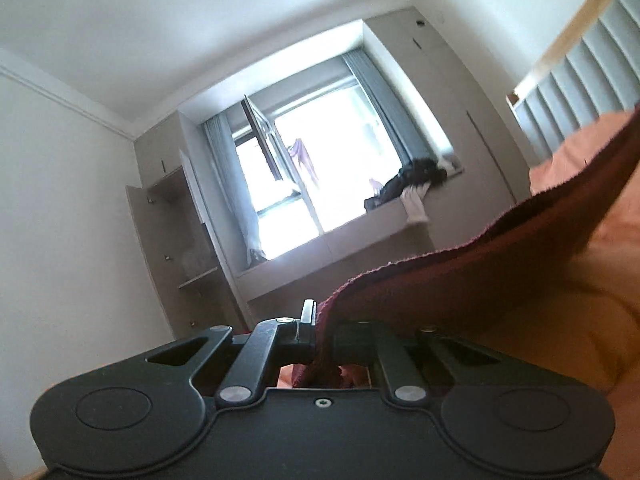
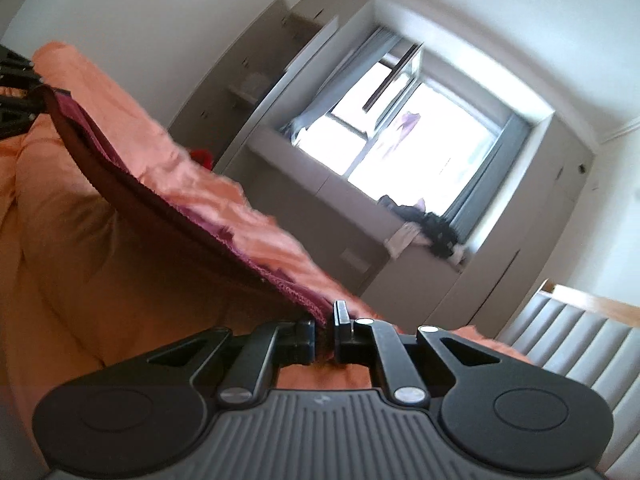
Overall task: Fold small clothes
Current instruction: 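Grasp the hem with the right gripper while the left gripper grasps it too, lift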
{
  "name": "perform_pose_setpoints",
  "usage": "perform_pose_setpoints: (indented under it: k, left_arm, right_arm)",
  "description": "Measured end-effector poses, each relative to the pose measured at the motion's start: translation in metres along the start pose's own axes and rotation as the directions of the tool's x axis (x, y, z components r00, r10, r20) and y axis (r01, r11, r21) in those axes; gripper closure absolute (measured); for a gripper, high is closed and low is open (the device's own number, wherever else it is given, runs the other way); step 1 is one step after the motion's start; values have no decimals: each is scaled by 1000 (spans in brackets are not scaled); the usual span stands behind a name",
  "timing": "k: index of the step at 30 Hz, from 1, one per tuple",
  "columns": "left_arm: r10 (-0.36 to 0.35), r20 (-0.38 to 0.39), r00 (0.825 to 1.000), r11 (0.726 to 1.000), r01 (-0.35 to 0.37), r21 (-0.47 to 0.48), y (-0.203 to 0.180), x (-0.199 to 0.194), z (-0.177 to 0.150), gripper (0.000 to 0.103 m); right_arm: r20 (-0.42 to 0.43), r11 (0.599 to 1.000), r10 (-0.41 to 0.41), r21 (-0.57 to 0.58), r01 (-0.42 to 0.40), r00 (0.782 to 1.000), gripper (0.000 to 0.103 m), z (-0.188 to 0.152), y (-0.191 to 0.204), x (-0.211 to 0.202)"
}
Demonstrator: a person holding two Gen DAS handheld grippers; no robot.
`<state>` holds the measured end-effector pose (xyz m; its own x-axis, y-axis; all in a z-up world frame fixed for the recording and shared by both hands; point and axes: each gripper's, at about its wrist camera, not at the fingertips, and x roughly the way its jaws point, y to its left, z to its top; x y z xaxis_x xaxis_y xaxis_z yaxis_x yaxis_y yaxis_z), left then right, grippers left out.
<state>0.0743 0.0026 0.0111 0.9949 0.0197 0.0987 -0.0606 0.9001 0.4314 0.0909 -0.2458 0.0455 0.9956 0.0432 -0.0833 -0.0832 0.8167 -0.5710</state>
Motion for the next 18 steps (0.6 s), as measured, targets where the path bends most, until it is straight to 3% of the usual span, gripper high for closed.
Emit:
perform_pose_setpoints:
  k: [6,11,15,18]
  left_arm:
    - [-65,11,998,994,66,-81,43,-37,34,97]
    - [-90,23,996,991,92,-92,63,-57,58,97]
    - [-107,8,994,986,107,-125,72,-40,73,96]
    - [-98,-11,995,989,96,-108,68,-11,81,96]
  right_arm:
    - [78,998,-50,33,47,996,95,19,-7,-58]
    - [142,995,-92,38,87,986,95,41,-9,-97]
    - [168,993,-115,49,108,979,94,51,-16,-85]
    - [167,990,-138,49,132,976,94,54,-24,-53]
